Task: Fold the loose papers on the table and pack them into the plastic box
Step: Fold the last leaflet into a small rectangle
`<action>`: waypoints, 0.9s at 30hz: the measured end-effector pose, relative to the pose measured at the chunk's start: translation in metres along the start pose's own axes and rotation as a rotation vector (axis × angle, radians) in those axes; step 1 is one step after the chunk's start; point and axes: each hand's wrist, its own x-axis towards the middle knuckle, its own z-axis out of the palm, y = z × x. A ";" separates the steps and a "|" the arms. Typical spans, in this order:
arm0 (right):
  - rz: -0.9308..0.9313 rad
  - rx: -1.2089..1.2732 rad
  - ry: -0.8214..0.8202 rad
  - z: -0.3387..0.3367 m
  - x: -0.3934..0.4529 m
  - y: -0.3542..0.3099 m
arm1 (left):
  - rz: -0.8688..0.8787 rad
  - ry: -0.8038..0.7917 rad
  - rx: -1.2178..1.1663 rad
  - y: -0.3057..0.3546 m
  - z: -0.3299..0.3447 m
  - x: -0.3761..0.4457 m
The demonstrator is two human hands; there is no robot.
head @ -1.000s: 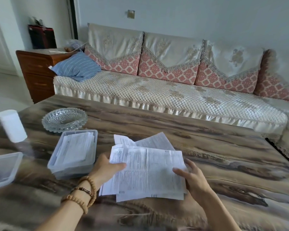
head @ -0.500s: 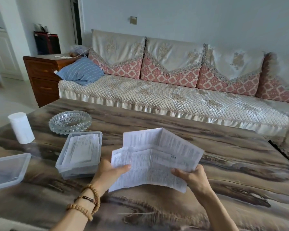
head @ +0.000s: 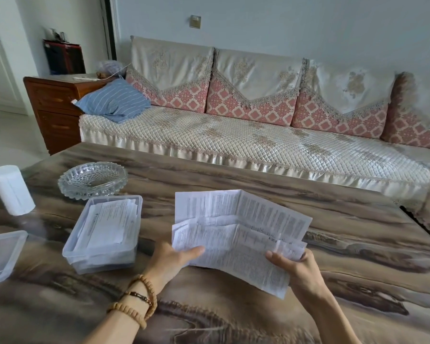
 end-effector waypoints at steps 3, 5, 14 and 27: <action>-0.010 0.003 0.038 -0.008 0.003 -0.005 | 0.020 0.043 -0.026 0.004 0.009 0.007; -0.026 0.020 0.051 -0.015 0.004 -0.010 | 0.080 0.059 -0.065 0.008 0.012 0.009; -0.015 -0.043 0.034 -0.025 0.014 -0.001 | 0.044 -0.125 -0.088 0.011 0.020 0.023; 0.082 -0.687 0.418 -0.012 0.035 -0.021 | -0.058 0.039 0.294 0.006 0.016 0.010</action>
